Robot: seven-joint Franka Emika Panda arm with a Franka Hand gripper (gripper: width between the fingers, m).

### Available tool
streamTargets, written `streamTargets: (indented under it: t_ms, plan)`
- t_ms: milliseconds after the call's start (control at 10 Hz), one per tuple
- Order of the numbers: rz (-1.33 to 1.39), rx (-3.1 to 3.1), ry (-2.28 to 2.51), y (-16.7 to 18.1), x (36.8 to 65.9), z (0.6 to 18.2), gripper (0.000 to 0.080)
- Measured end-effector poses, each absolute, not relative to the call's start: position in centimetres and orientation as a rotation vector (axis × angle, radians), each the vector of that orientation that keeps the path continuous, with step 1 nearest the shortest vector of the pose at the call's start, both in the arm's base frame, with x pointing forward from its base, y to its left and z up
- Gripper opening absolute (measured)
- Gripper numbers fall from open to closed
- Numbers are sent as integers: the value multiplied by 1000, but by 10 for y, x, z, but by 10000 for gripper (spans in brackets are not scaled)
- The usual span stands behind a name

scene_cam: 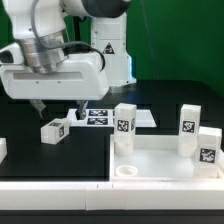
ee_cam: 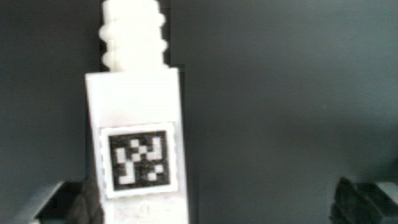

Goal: Assemble square table

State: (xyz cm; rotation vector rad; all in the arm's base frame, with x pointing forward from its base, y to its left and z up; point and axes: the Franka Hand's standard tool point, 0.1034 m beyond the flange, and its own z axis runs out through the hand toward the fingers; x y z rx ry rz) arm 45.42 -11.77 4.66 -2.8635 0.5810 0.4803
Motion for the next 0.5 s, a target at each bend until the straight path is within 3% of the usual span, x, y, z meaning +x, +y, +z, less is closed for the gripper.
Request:
streamTargets:
  t_ms: [300,500]
  plan:
    - [829,-2775,508,-144,468,49,649]
    - [1015,-2709,536,-143,466,48,649]
